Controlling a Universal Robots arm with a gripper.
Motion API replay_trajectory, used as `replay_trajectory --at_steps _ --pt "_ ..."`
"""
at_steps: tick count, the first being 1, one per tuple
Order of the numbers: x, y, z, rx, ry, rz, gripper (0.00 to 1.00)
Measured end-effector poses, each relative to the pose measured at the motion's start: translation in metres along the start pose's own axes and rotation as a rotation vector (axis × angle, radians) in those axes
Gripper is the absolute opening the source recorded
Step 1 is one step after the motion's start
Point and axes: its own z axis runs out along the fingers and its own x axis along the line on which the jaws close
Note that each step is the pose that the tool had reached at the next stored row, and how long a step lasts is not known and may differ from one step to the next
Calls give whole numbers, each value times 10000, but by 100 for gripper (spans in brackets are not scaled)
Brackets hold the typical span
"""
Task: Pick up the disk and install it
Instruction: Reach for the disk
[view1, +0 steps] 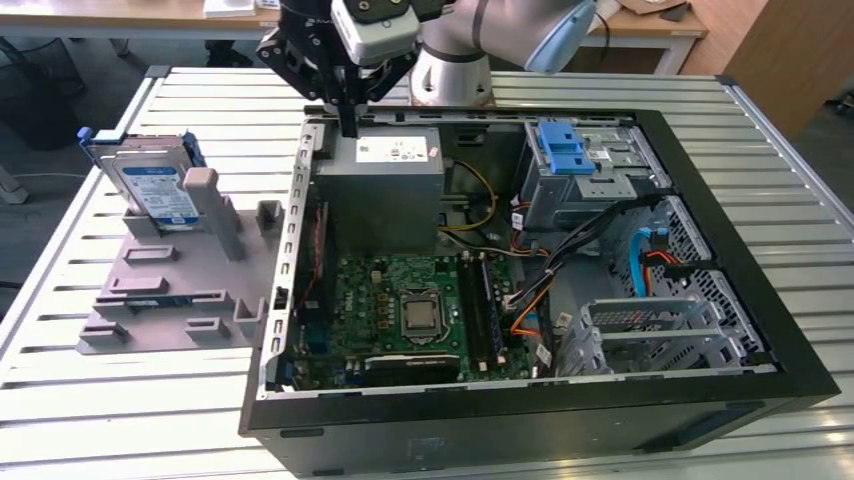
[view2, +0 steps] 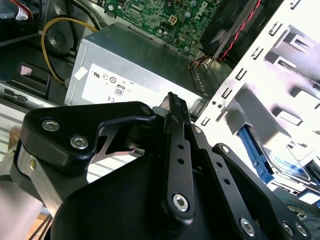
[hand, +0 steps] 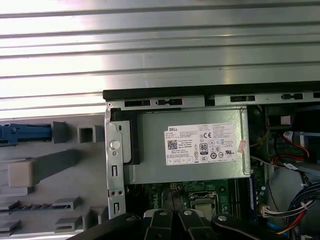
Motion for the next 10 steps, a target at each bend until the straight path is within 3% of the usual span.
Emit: replay_trajectory --at_steps 4,10 --pt "16 -2 0 0 0 1 11" --pt "93 2 0 0 0 1 11"
